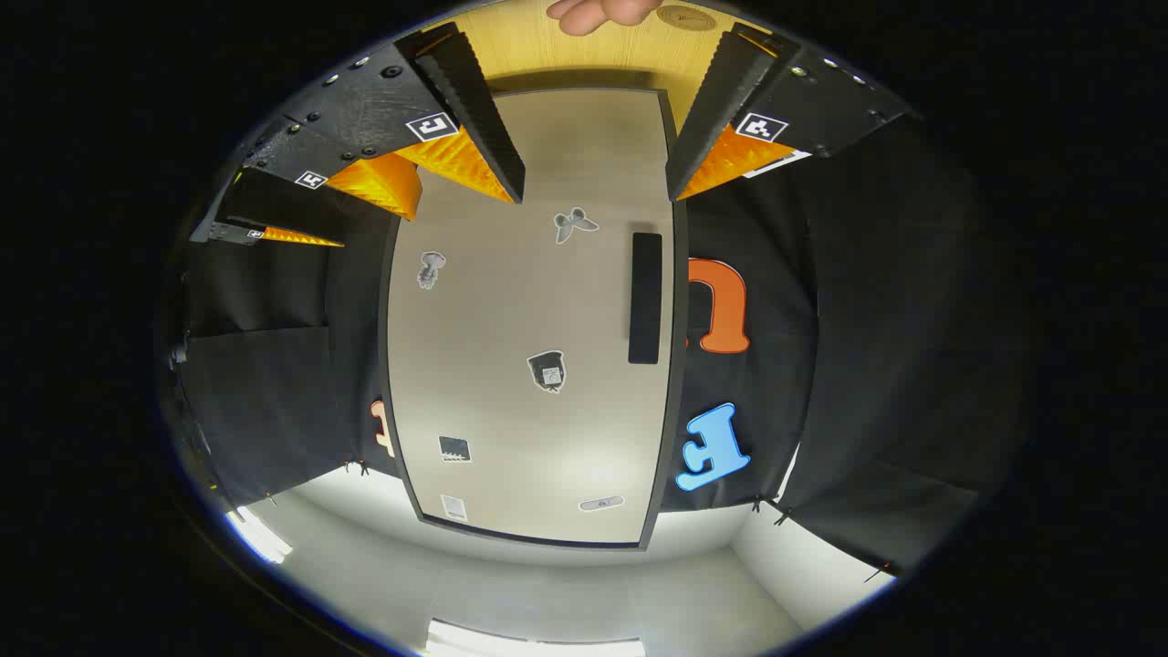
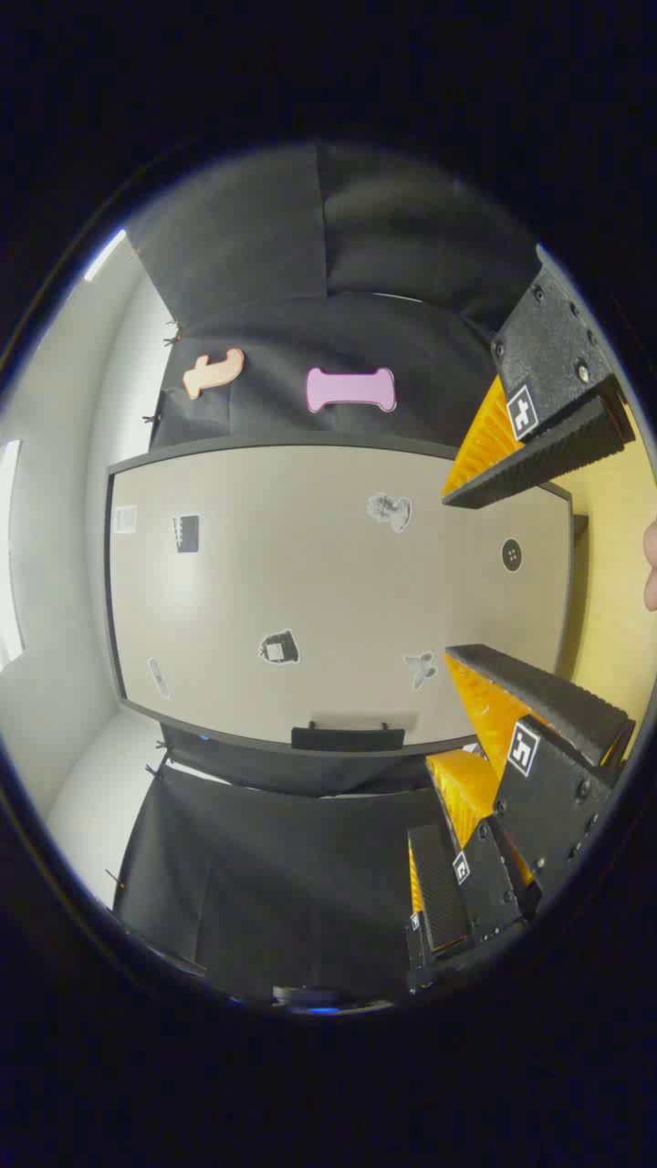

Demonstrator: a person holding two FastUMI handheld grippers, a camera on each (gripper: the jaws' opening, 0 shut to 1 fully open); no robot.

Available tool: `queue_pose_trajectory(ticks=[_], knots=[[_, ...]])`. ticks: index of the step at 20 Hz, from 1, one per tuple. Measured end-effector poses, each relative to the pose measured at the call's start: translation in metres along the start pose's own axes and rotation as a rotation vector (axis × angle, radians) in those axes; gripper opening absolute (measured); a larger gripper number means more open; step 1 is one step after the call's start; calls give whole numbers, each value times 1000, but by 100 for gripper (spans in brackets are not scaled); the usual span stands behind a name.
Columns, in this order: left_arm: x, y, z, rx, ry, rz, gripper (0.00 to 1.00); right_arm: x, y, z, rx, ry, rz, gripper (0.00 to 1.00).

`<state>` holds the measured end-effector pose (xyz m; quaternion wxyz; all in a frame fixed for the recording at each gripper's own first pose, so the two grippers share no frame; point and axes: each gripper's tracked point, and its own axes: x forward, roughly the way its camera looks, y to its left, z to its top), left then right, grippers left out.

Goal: Open the cabinet door with the right hand, grasp the bottle in the cabinet with the left hand and place it on the coaster, then close the cabinet door with the right hand.

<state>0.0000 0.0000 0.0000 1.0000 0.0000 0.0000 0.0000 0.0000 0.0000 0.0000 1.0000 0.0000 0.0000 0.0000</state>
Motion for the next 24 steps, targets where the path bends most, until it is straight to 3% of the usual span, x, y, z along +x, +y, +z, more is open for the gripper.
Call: queue_pose_trajectory(ticks=[9,13,18,24], knots=[[-8,-8,0,-24,7,10,95,-8,-7,7,37,-21,-42,97],[-15,-8,28,25,-129,2,95,-25,-29,27,-43,-138,-125,97],[-26,-11,52,16,-254,-7,95,-37,-5,26,-84,-163,-78,98],[-23,-11,26,8,-150,-10,94,-37,-10,20,-66,-145,-61,97]])
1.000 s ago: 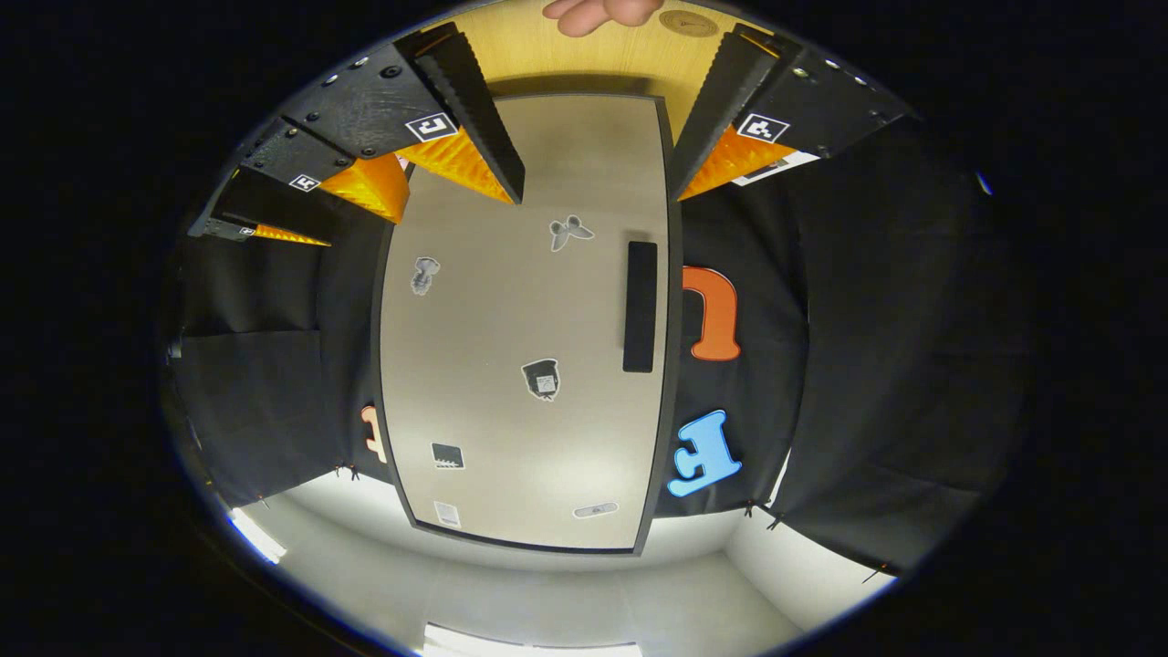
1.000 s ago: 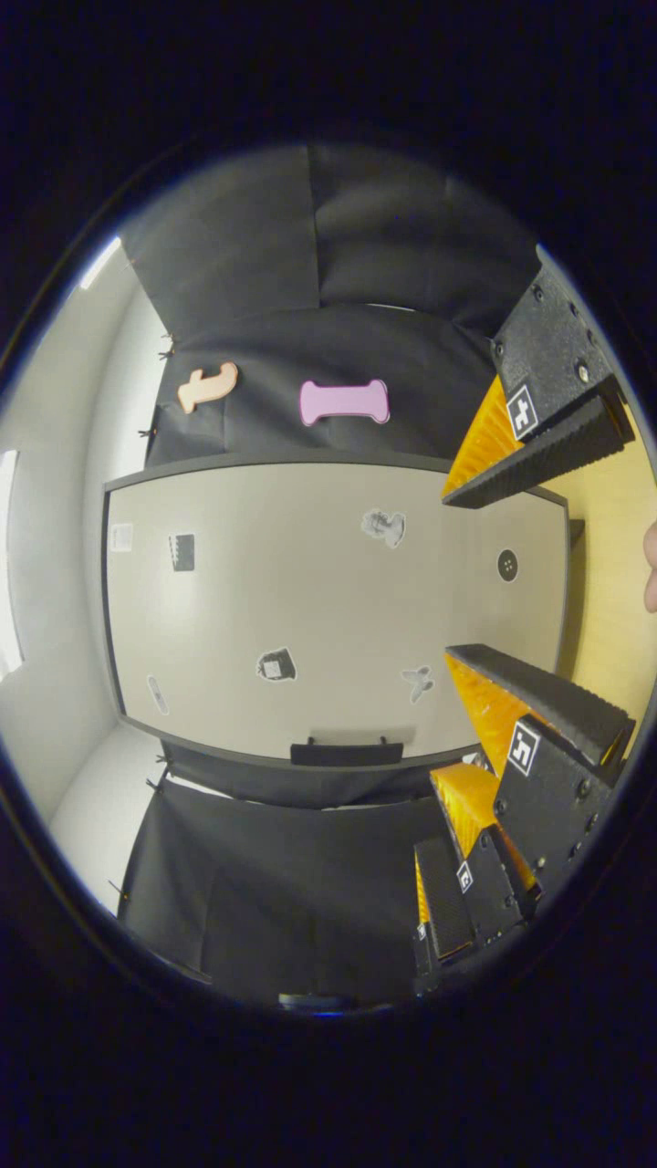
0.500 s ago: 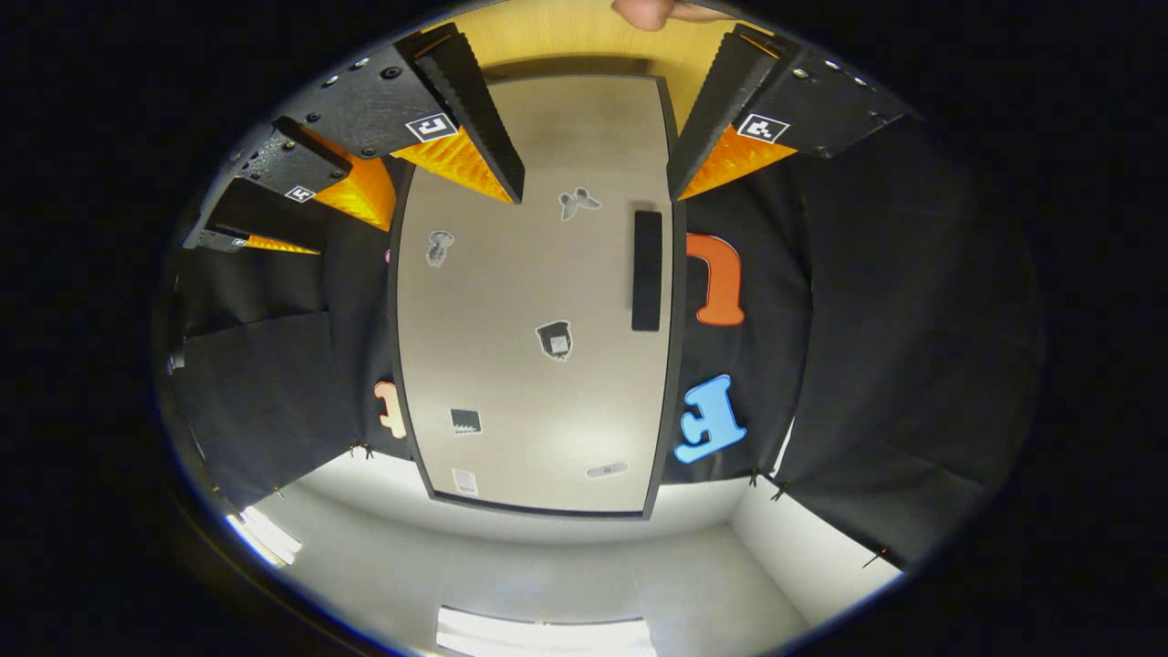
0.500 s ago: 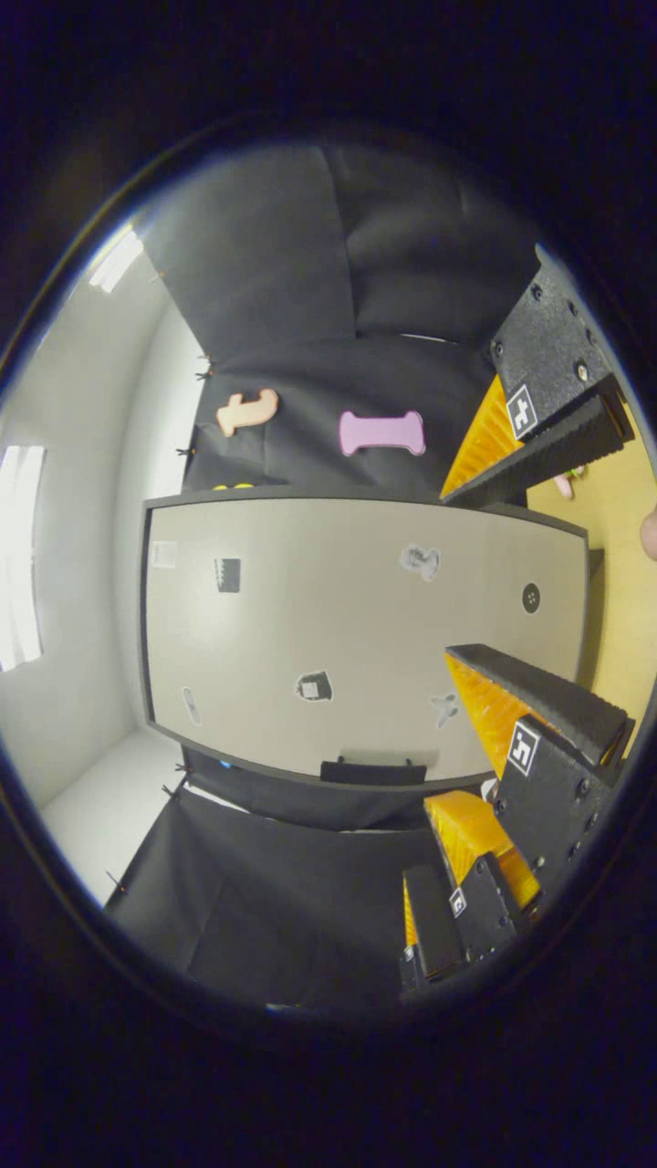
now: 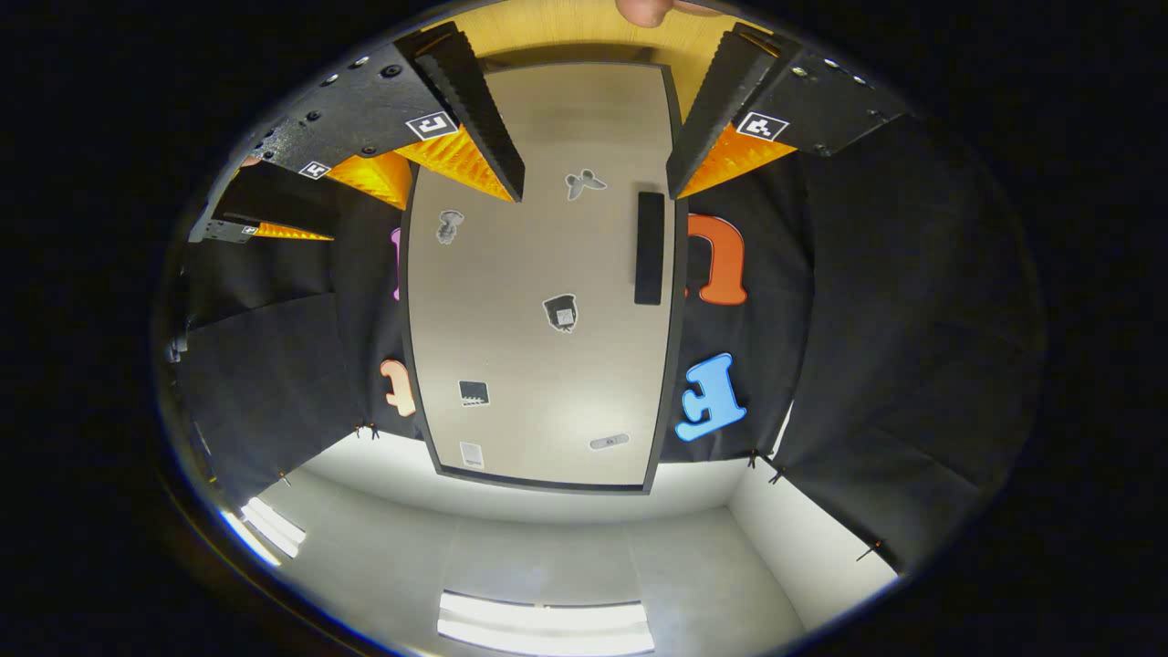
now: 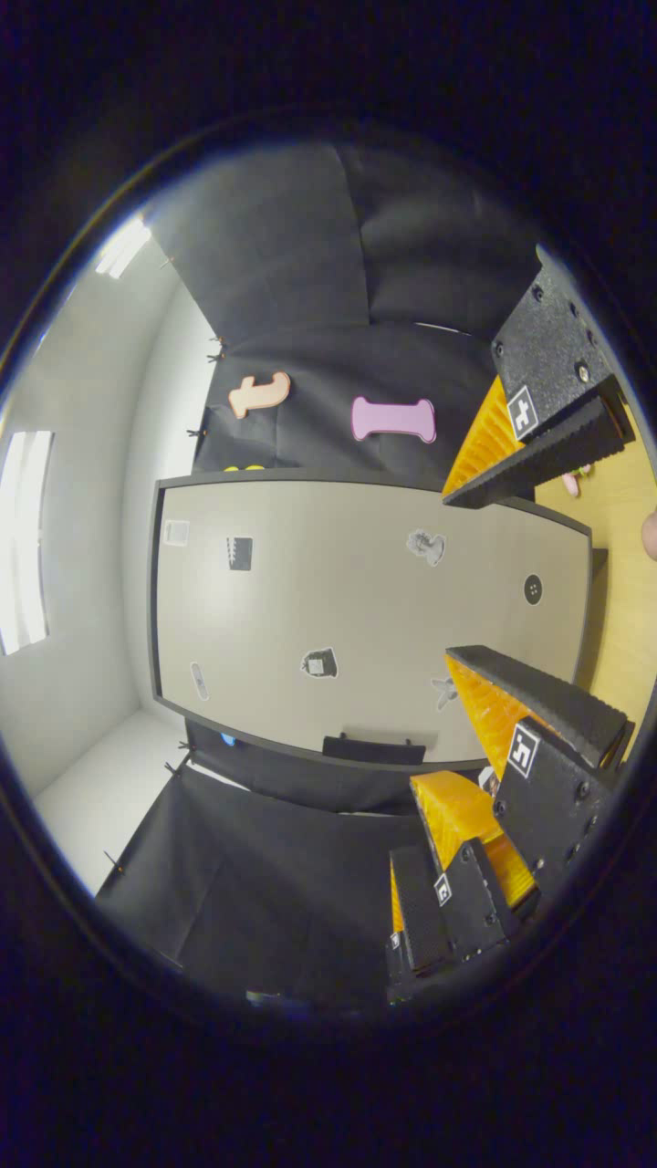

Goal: Open the cabinet door with the right hand, grasp the bottle in the cabinet with the left hand and place it on the coaster, then close the cabinet door with the right hand.

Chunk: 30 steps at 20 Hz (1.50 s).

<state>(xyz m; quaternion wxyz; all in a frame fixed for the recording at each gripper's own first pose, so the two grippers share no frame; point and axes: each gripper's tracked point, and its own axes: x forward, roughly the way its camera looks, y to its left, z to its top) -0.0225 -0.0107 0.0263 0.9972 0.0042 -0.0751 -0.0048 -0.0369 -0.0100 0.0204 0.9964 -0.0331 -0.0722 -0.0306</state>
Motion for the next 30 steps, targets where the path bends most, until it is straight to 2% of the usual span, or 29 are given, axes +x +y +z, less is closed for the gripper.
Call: queue_pose_trajectory(ticks=[3,6,8,11,15,28,30], knots=[[1,3,-8,28,36,6,95,-1,-1,1,3,-7,6,97],[-4,-3,-32,30,139,-20,94,-5,0,3,-17,-27,11,97],[-4,-6,-28,-7,128,-25,95,-7,5,7,-28,-49,31,97],[-2,1,-19,-4,97,-4,95,-10,7,8,-55,-67,42,98],[-1,-1,-26,-22,124,-9,95,-8,17,11,-57,-79,75,99],[-10,0,-8,-17,54,-11,95,-1,8,-13,-17,-8,64,98],[-11,1,-8,-6,57,-9,95,3,3,-25,14,40,54,98]])
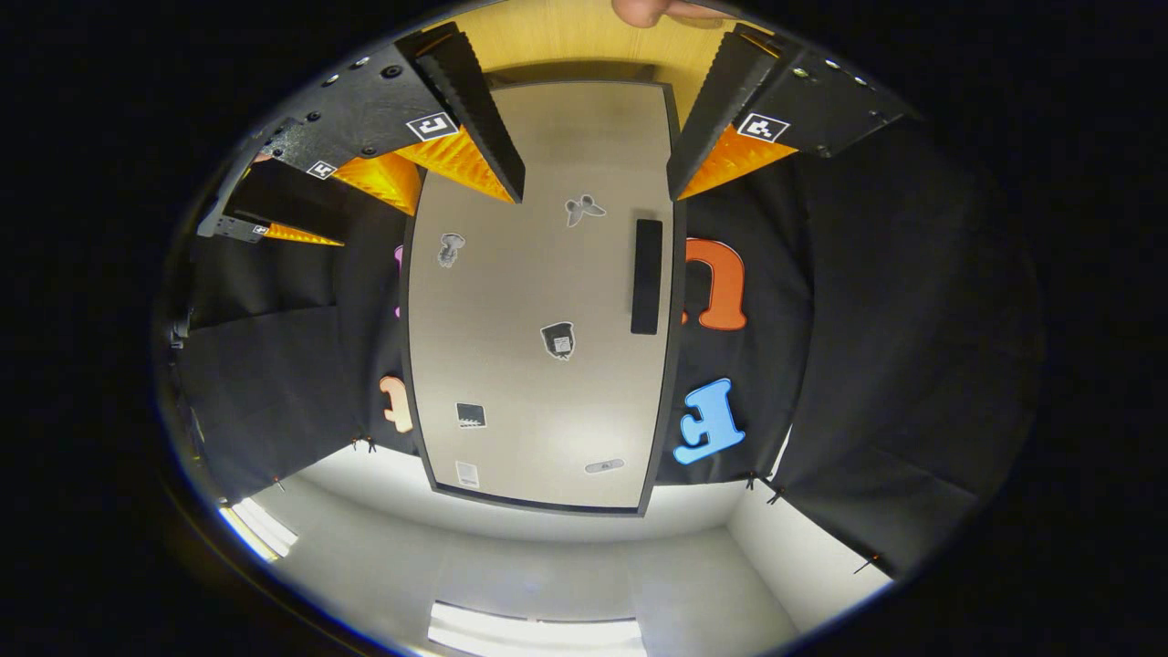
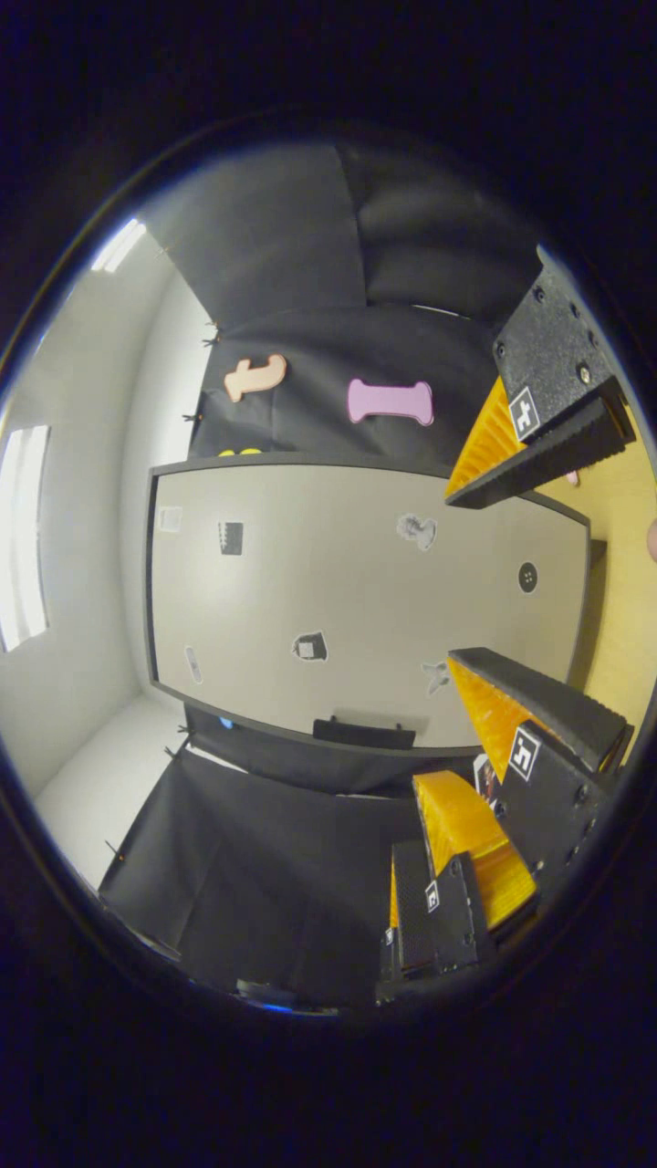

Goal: Open the cabinet door with the right hand, grasp the bottle in the cabinet with the left hand and place it on the coaster, then close the cabinet door with the right hand.

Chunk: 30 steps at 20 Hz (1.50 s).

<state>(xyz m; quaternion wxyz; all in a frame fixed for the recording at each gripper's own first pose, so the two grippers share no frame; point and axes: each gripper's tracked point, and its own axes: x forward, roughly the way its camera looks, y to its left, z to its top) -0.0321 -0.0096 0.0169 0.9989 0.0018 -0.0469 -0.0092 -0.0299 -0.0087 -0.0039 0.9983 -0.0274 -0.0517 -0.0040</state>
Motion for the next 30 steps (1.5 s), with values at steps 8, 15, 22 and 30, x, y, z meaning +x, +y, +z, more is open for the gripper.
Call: queue_pose_trajectory(ticks=[8,15,22,30], knots=[[-14,22,9,2,-33,37,95,27,14,21,80,-39,47,99],[-65,57,4,15,1,80,95,131,134,49,47,-25,251,100],[-116,121,-1,67,20,235,95,184,196,30,10,40,233,100],[-124,133,-23,21,102,233,95,191,221,9,-11,154,229,48]])
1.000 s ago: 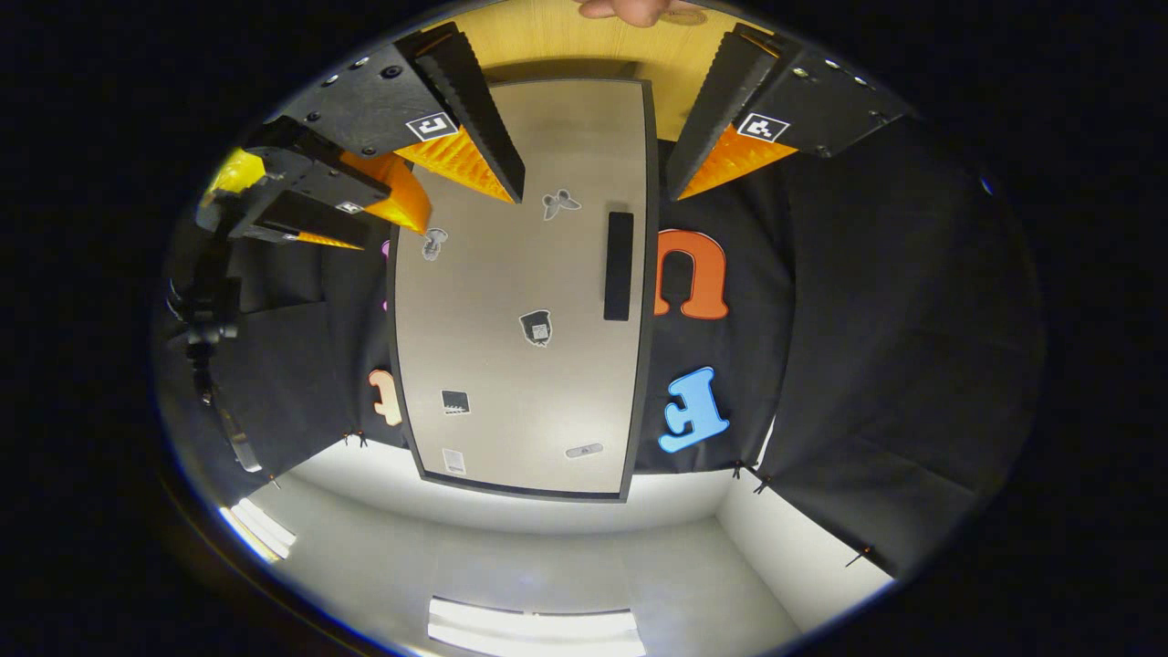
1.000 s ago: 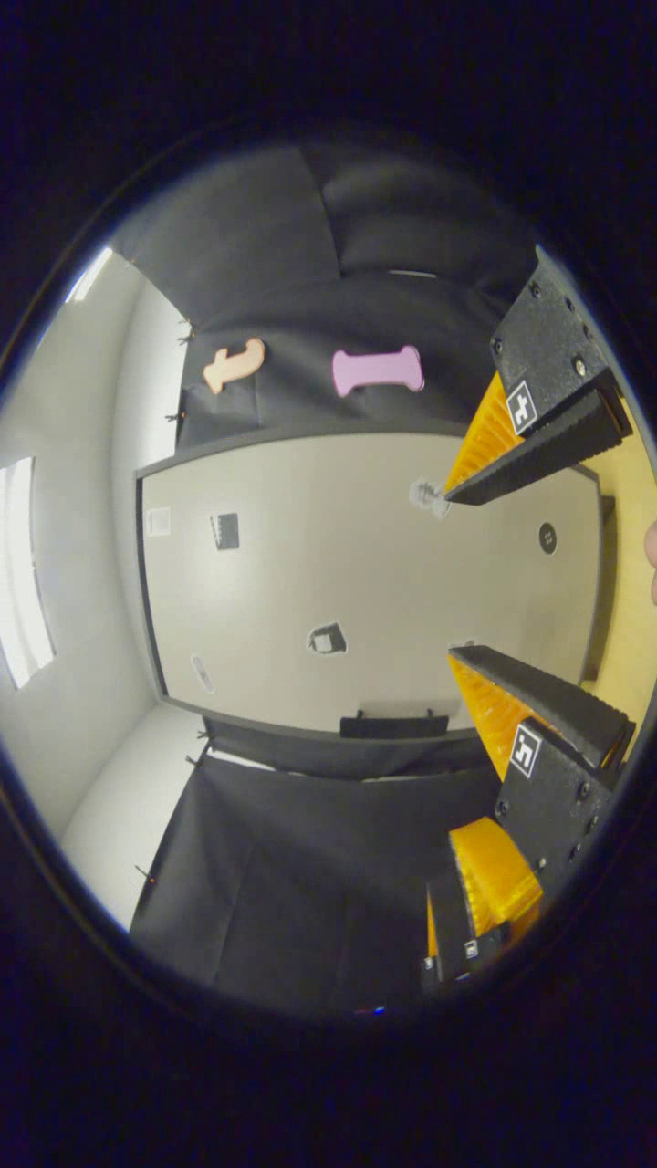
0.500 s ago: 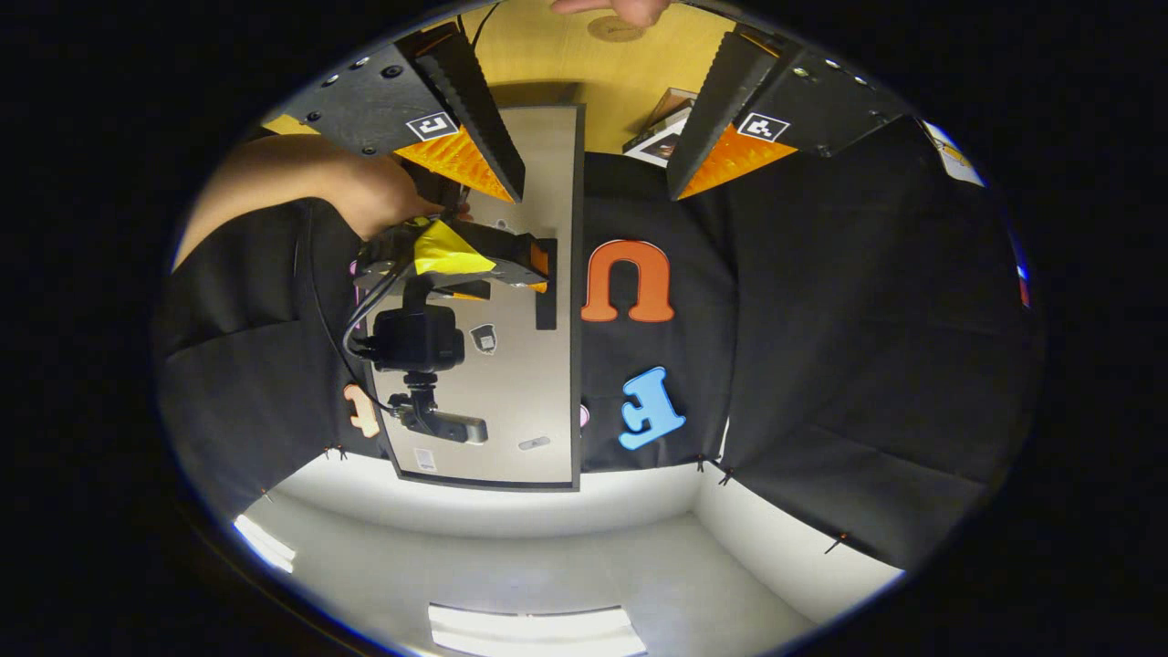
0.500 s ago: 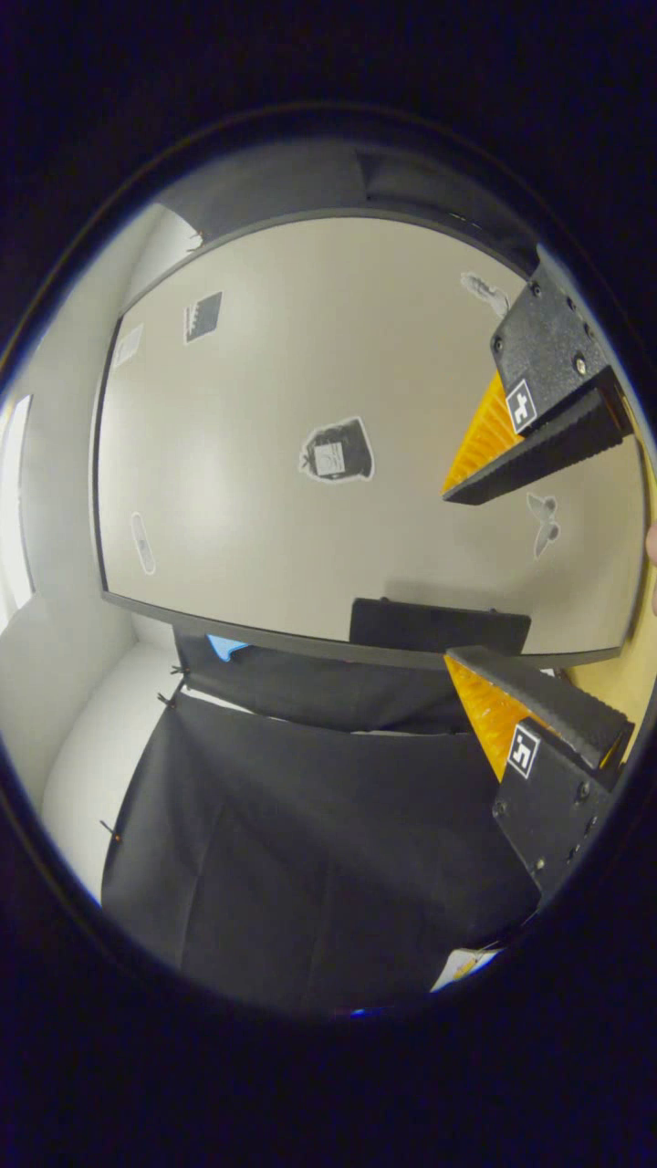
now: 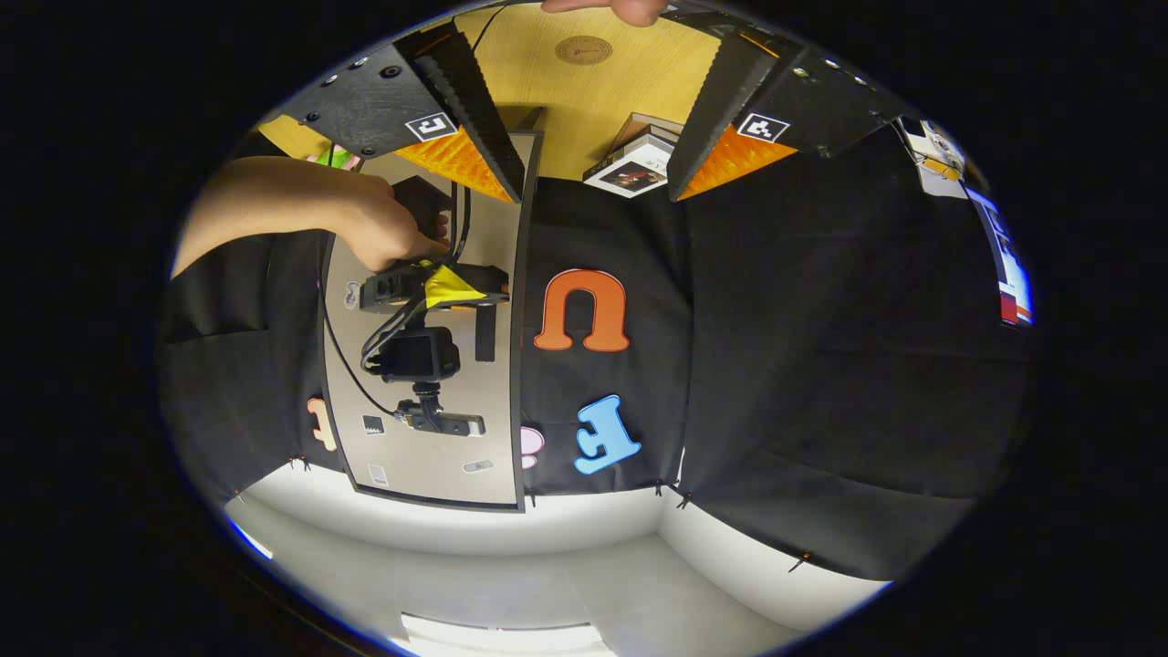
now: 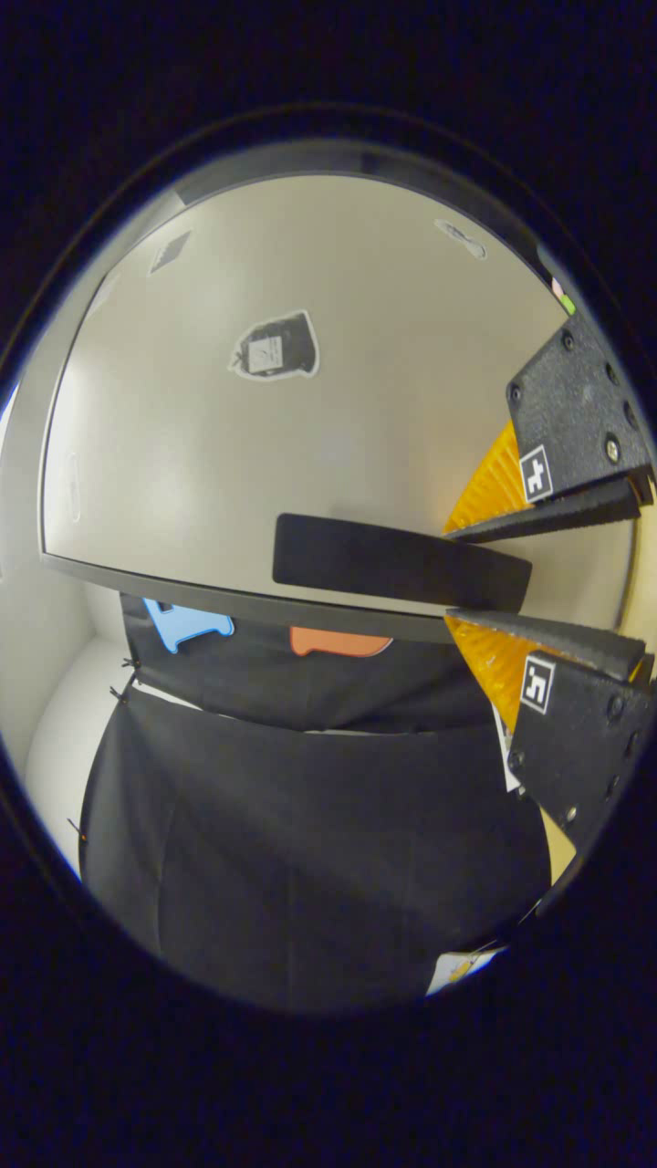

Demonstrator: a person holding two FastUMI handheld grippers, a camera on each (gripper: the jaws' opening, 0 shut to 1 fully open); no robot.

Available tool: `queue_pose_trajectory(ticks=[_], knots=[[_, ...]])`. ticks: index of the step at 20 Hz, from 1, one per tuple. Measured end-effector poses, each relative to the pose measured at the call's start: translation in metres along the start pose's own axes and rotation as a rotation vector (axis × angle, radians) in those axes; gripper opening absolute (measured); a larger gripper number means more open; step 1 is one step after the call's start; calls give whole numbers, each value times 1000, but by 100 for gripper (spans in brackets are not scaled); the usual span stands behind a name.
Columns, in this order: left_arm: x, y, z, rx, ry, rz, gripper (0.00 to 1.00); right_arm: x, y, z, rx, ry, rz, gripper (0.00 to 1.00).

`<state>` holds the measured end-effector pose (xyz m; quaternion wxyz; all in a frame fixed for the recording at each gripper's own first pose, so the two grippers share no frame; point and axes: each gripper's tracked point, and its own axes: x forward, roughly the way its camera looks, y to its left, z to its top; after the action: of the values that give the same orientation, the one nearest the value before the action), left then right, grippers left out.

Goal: Open the cabinet door with the right hand, grasp the bottle in the cabinet with the left hand and place it on the coaster, then close the cabinet door with the right hand.

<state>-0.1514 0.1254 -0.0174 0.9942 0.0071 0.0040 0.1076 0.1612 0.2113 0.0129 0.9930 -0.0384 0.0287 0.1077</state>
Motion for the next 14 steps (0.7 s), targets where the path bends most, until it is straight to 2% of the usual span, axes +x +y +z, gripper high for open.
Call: queue_pose_trajectory(ticks=[1,2,8,14], knots=[[1,0,1,6,1,-12,95,2,-3,-2,13,11,-6,37],[1,0,1,12,-2,-20,95,1,-3,-2,16,19,-6,35],[3,14,-2,-6,-23,-18,95,-10,0,-3,11,62,38,33],[7,23,-16,3,21,-6,95,-47,9,-3,0,40,144,32]])
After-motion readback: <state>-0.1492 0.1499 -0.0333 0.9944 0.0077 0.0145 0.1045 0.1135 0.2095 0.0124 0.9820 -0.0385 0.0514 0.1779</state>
